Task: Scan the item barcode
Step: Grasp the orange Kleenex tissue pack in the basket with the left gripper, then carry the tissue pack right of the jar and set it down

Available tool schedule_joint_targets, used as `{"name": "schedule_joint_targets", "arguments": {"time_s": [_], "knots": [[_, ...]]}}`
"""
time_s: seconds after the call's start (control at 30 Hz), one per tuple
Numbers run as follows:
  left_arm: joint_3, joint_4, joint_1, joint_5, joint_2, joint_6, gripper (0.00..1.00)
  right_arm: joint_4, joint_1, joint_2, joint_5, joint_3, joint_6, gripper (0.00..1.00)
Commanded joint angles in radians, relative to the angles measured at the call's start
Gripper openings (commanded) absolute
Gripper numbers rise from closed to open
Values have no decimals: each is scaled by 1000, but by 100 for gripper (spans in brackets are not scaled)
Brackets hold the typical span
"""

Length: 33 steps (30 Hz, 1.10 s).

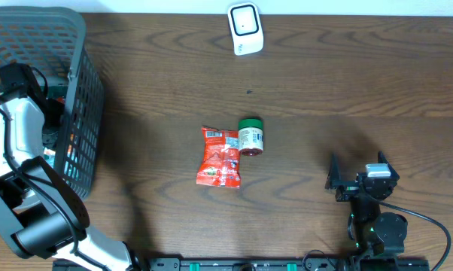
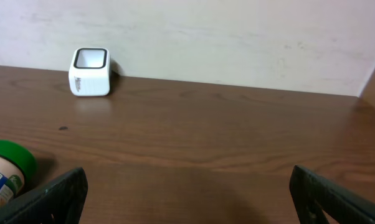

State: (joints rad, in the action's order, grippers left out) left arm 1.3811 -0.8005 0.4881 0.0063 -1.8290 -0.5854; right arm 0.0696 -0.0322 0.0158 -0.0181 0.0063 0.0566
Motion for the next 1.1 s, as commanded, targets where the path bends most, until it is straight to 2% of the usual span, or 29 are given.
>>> {"name": "schedule_joint_targets", "arguments": {"time_s": [0.0, 0.13, 0.23, 0.3, 0.5, 0.57, 0.97, 1.07], "knots": [[-23, 2, 2, -72, -33, -23, 64, 3, 0, -3, 1, -1, 9, 99], [-50, 2, 1, -78, -84, -22, 64, 3, 0, -3, 1, -1, 9, 99], [-50, -1, 1, -78, -109, -22, 58, 3, 0, -3, 1, -1, 9, 99], [-50, 1, 2, -78, -110, -22, 50, 3, 0, -3, 1, -1, 9, 99], [-26, -12, 2, -78, -66, -22, 13, 3, 0, -3, 1, -1, 9, 99], [-13, -27, 2, -78, -40, -22, 7, 3, 0, -3, 1, -1, 9, 99], [-6, -50, 69, -73, 275, -22, 7, 3, 0, -3, 1, -1, 9, 99], [-6, -50, 97, -15, 371, -20, 7, 3, 0, -3, 1, -1, 9, 99]]}}
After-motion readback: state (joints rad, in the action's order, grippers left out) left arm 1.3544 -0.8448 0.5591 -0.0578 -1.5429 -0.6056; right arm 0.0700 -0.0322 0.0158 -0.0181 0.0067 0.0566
